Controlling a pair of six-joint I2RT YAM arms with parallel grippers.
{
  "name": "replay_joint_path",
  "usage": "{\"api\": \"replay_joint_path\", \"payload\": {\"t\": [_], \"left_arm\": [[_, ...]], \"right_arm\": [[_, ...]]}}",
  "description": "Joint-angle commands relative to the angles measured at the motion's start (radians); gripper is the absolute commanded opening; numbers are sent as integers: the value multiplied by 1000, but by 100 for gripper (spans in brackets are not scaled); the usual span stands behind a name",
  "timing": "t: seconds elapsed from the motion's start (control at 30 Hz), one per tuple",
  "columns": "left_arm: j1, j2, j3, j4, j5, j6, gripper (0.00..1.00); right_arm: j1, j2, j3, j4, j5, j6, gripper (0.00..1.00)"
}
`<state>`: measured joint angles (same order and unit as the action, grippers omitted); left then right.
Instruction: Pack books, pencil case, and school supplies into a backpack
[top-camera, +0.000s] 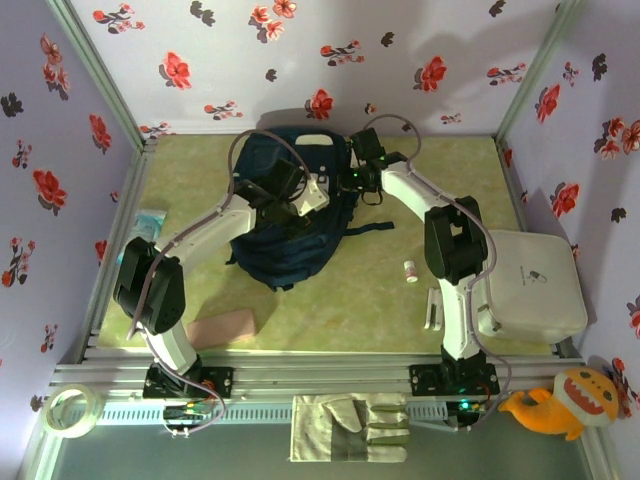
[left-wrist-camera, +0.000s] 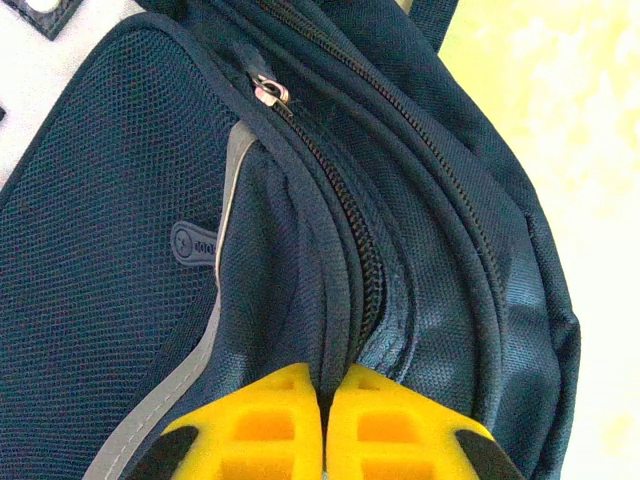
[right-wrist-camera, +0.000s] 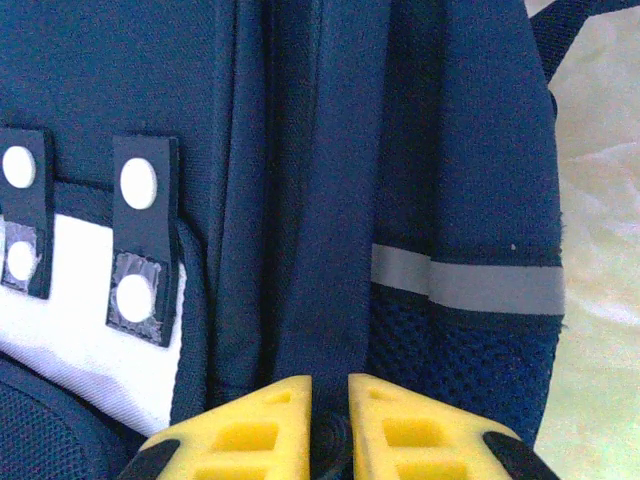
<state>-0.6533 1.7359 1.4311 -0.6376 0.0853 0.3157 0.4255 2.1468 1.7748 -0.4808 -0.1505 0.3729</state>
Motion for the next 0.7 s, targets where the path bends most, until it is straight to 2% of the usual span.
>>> {"api": "replay_joint_path", "payload": {"t": [0.0,0.13,0.3,0.47,0.67], "left_arm": [[4,-5,21,-3,39,-35,3],[4,0,22,-4,38,-34,3],[4,4,22,-3,34,-36,3],[5,7,23,-3,34,-38,3],[4,-2,22,-2,34,-38,3]], "right_arm": [[4,-43,-3,-52,-11,-25,14],[6,-84,-30,-42,-22,-27,10],[7,-135,-86,-1,-79,-33,0],[7,-183,-164,57,-117,-55,0],[9,-173,-189,36,-141,-114,0]]}}
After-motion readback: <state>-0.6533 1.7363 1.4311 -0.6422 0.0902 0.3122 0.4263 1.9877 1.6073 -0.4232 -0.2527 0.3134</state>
